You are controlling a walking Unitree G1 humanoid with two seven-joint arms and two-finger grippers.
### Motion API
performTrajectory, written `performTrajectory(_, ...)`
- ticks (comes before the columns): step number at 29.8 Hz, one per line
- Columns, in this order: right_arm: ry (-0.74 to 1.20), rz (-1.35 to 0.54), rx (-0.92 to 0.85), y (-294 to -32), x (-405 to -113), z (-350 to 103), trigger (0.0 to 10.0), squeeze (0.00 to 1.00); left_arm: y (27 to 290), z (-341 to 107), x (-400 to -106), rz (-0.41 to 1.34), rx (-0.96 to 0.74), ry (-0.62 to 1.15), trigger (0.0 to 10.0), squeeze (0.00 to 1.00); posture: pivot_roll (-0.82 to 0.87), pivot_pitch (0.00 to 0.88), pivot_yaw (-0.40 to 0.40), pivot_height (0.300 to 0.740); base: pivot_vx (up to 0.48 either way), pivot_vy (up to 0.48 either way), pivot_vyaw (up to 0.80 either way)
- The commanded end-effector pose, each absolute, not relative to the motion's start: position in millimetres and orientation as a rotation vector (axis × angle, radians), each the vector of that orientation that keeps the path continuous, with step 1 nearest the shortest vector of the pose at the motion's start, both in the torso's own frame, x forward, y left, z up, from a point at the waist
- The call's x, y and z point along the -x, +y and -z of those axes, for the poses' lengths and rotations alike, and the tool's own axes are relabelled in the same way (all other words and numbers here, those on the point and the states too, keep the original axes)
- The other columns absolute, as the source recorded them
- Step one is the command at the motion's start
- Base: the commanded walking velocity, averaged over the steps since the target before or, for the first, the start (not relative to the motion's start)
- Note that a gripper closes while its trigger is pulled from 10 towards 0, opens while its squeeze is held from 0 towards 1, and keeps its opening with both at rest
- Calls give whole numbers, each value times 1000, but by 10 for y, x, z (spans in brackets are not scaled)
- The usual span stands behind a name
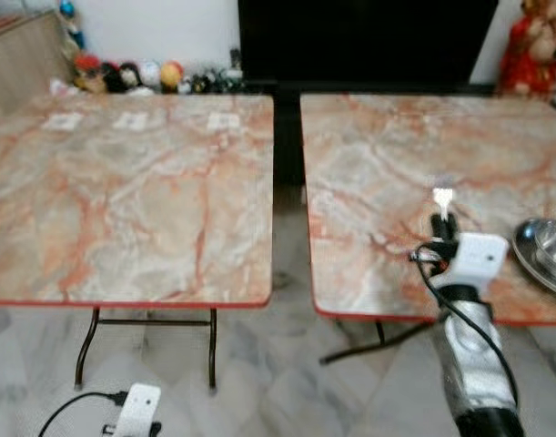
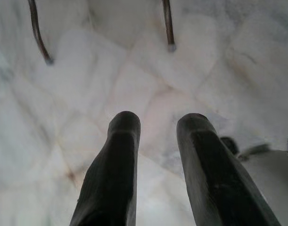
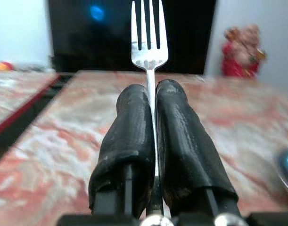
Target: Setting the table
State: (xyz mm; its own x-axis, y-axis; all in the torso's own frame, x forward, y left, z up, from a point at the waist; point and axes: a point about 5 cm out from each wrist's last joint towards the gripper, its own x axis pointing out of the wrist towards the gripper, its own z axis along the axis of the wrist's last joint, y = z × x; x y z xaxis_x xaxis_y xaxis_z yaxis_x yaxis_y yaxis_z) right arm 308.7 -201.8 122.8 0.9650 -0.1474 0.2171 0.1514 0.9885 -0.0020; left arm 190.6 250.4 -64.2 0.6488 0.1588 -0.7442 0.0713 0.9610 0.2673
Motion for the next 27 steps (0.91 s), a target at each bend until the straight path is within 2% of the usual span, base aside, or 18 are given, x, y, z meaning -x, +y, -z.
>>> performTrajectory(1,-254,110,10,-1895,-3132,-1315,10000,0,2533,670,-1841,-46,-299,892,10000,0,105,0,-15,740,0,-465,444)
performTrajectory(27,-232,154,25,-2006,-3137,-1296,10000,0,2513,654,-1886,-42,-299,883,10000,0,94,0,-16,740,0,-465,0)
